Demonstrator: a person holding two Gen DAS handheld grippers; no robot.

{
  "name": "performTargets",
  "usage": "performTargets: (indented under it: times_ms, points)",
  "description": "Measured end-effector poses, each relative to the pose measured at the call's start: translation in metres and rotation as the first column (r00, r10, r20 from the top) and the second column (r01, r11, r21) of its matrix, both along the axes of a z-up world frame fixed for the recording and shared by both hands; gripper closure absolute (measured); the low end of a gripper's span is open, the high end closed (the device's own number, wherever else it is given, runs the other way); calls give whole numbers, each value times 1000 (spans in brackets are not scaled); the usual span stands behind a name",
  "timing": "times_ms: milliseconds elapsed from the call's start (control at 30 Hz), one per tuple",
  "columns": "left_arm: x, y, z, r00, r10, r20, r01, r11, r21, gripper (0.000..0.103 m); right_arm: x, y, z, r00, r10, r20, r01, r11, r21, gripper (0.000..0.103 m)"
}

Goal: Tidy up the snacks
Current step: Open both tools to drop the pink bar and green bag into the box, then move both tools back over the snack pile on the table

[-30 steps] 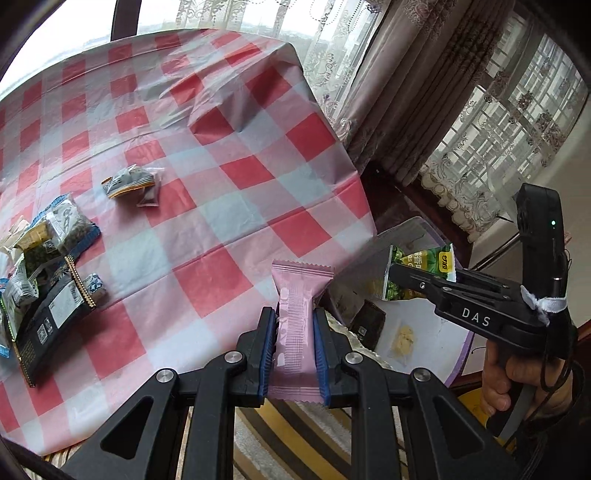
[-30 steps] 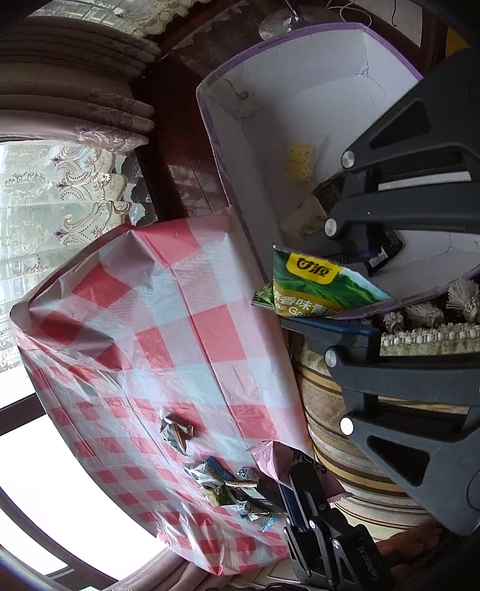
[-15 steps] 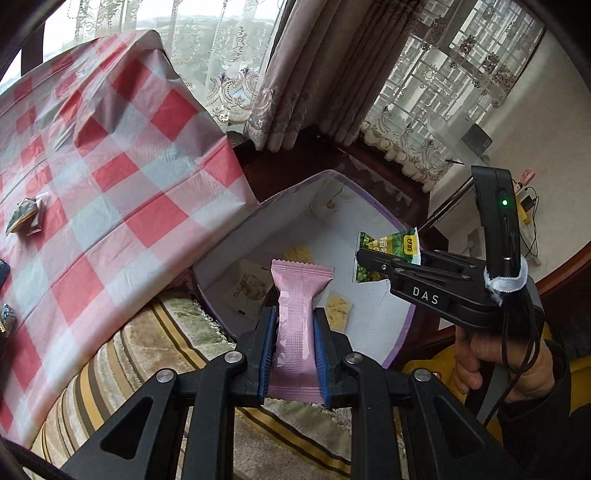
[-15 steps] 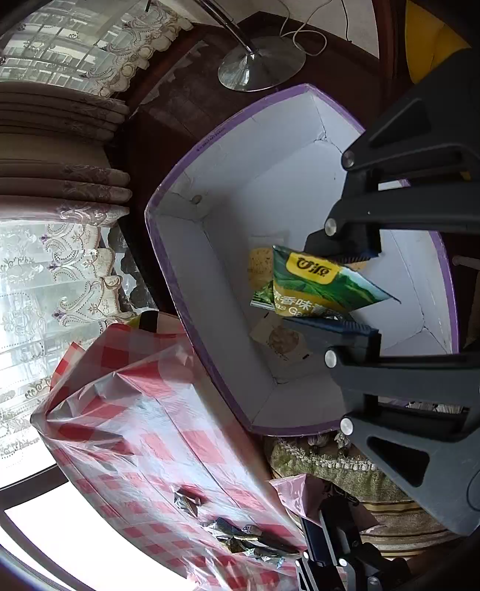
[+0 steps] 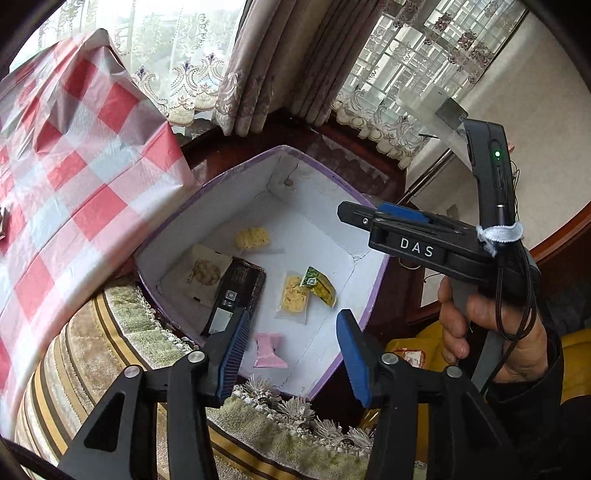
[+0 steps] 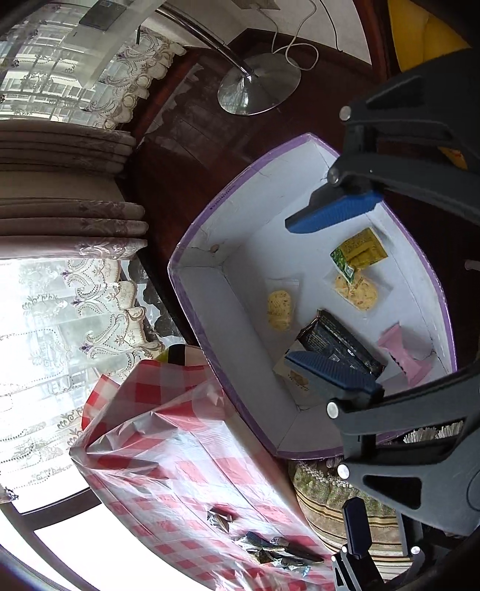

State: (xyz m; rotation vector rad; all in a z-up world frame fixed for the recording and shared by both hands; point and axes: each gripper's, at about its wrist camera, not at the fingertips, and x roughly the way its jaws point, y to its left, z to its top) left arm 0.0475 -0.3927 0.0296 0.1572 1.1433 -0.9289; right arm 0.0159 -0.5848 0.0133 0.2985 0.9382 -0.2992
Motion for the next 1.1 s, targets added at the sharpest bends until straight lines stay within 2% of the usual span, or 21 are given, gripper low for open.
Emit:
performTargets:
  times_ms: [100,200,267,333,400,467,567,633,733,833,867,1000,1100]
  points:
    - [1,10,7,998,43,41,-42,999,-7,44,4,4,6,1000,-1,6,1,999,-47,30]
    - [4,25,17,982,139,125,-141,990,2,38,5,14,17,999,-5,49,10,994,-111,24]
    - [5,37,26,954,218,206,-220,975,-17,31,7,22,26,997,-24,75,36,985,-170,18]
    - [9,48,35,912,300,279,-304,952,-28,20,11,28,34,994,-32,102,53,978,-203,14]
    - [11,61,42,871,356,338,-358,932,-60,19,14,36,41,991,-28,135,57,974,-219,12]
    - [15,73,47,846,385,369,-376,921,-100,19,19,45,47,988,-20,155,60,965,-254,10]
    - [25,93,49,808,449,382,-438,891,-122,19,25,61,54,981,14,192,43,957,-288,10]
    - [33,106,48,798,476,371,-458,878,-140,19,30,71,56,979,14,203,46,957,-287,10]
    - [41,127,50,790,501,352,-467,865,-182,19,37,86,59,966,86,242,-27,972,-235,10]
    - [39,139,57,734,526,429,-502,846,-177,19,48,97,60,959,113,259,-79,987,-139,10]
    - [39,144,59,722,531,443,-511,841,-176,19,52,102,61,958,124,259,-93,987,-128,10]
    - [45,173,61,661,595,456,-573,794,-205,19,66,132,63,945,192,264,-162,978,-132,10]
    - [49,195,63,605,635,480,-618,755,-219,19,75,153,65,932,236,274,-212,970,-116,10]
